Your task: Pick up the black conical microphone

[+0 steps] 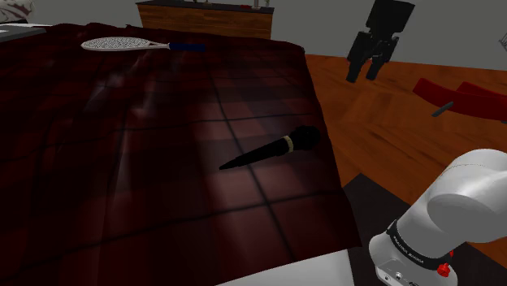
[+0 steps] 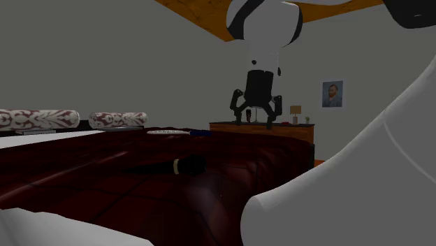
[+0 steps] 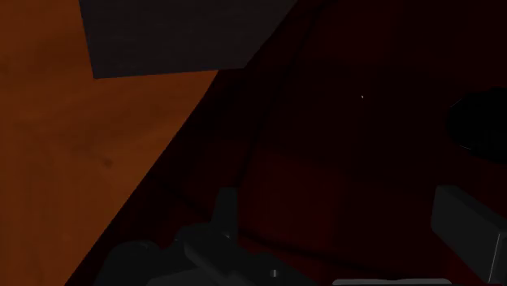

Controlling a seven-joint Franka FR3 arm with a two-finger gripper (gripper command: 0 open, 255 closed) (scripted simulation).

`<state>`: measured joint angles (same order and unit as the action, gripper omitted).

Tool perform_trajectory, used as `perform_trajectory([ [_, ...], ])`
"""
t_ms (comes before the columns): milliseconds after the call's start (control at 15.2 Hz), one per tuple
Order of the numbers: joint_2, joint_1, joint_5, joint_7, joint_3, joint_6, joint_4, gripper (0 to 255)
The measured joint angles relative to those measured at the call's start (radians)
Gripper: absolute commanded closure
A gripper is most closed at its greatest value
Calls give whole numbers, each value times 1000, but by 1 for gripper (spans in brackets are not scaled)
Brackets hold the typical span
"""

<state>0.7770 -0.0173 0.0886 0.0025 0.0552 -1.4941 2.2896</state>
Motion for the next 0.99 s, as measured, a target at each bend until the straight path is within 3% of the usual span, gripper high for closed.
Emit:
perform_trajectory([
  [198,-36,29,0,-33,-17,-12,-19,0],
  [990,-301,272,-41,-360,-182,-103,-144,0],
])
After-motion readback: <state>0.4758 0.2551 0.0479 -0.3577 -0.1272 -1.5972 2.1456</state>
